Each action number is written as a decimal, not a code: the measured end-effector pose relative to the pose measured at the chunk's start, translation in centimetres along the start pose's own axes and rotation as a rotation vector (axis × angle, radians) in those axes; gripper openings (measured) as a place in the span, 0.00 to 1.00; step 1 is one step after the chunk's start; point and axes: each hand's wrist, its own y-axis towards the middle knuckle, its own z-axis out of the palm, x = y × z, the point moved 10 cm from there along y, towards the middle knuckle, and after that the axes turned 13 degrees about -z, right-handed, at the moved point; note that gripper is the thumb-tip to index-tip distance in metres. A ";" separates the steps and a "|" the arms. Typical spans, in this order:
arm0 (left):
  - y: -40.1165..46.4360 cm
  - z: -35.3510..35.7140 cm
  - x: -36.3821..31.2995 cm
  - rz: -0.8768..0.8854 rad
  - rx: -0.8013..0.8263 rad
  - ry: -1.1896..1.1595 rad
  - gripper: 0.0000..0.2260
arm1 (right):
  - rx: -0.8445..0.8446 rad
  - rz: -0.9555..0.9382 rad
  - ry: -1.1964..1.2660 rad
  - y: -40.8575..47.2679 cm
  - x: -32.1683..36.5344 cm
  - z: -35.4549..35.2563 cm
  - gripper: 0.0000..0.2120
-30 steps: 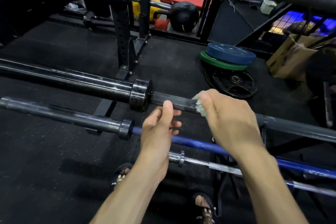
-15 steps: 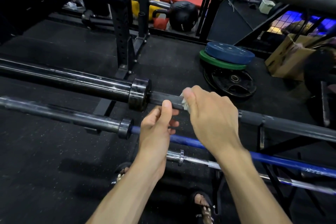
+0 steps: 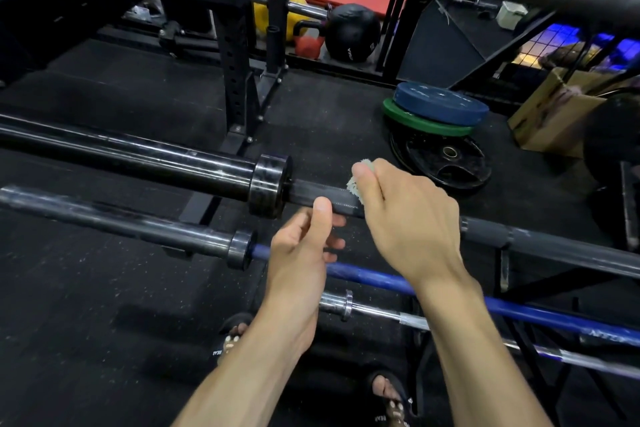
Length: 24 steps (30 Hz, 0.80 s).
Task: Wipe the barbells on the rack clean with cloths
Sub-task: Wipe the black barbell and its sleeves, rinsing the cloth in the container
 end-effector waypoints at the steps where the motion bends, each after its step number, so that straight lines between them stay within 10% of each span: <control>1: 0.0 0.0 0.0 0.003 0.010 0.001 0.15 | -0.024 -0.063 0.027 0.2 1.0 0.0 0.17; 24: -0.3 -0.4 -0.5 -0.008 0.029 0.038 0.19 | 0.013 0.064 0.088 0.9 1.4 0.9 0.18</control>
